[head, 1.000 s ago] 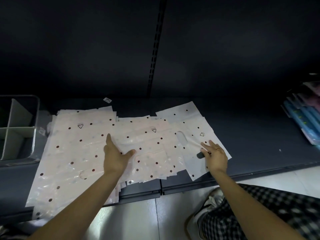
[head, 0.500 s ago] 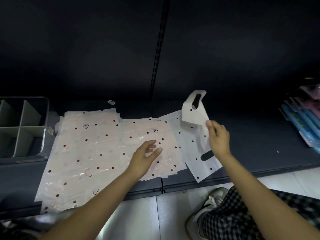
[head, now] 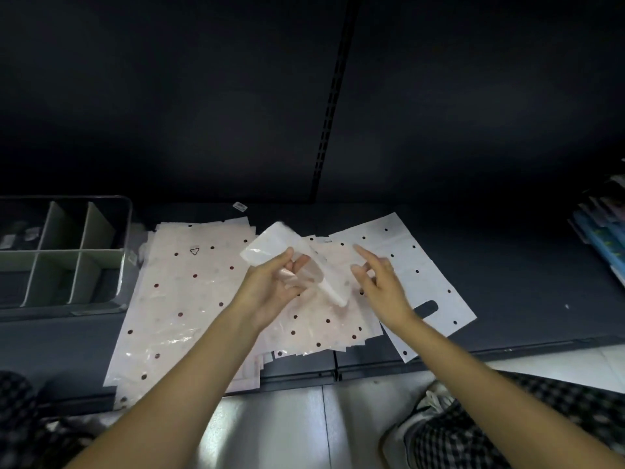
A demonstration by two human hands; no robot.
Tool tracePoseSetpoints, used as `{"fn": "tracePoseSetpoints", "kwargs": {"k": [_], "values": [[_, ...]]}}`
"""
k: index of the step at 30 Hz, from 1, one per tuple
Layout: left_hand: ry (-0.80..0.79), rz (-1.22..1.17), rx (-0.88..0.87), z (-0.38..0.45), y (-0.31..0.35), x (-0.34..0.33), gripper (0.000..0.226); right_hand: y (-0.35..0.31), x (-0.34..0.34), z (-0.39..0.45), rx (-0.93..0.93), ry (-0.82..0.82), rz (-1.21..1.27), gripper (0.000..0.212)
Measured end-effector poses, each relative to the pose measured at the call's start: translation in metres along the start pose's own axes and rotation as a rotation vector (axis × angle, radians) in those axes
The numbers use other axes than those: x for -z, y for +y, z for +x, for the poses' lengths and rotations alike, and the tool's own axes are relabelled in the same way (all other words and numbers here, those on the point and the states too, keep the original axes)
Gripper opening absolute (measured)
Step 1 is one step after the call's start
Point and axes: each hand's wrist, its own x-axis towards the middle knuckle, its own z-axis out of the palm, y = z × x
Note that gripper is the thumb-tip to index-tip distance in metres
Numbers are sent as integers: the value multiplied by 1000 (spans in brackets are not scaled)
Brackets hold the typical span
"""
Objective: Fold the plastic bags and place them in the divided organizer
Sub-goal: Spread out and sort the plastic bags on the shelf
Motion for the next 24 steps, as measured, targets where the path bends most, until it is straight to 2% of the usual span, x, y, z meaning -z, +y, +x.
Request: {"fn": "tracePoseSetpoints", "kwargs": {"k": [2,3,4,6,8,10,14,16,18,21,24], "values": [[-70,-66,-28,-3,-5,-8,29,-5,-20,-9,-416,-55,482,60],[-98,-72,-57,-5,-7,-13,30,-7,-27,-12,-571,-119,718,69],[-114,-68,-82,-7,-8,-17,30,-10,-32,-15,-649,-211,951,76],[-135,-71,-116,-11,-8,-22,26,-21,-32,-13,-617,-361,1255,77],[-172,-81,-135,-14,-5,-22,18,-34,-26,-3,-583,-346,1352,61],[-187,-71,-147,-16,-1,-17,19,-42,-22,11,-514,-257,1272,40],[-184,25,-187,-19,5,5,27,-45,-9,39,-167,-7,1021,48],[-15,137,-184,-19,0,19,30,-44,-3,47,35,88,668,47],[203,169,-118,-16,-17,31,27,-36,-4,54,156,104,385,47],[414,77,16,-17,-54,39,18,-3,-20,57,221,-5,-55,53],[478,-90,140,-18,-80,42,31,44,-21,47,61,53,-339,57]]}}
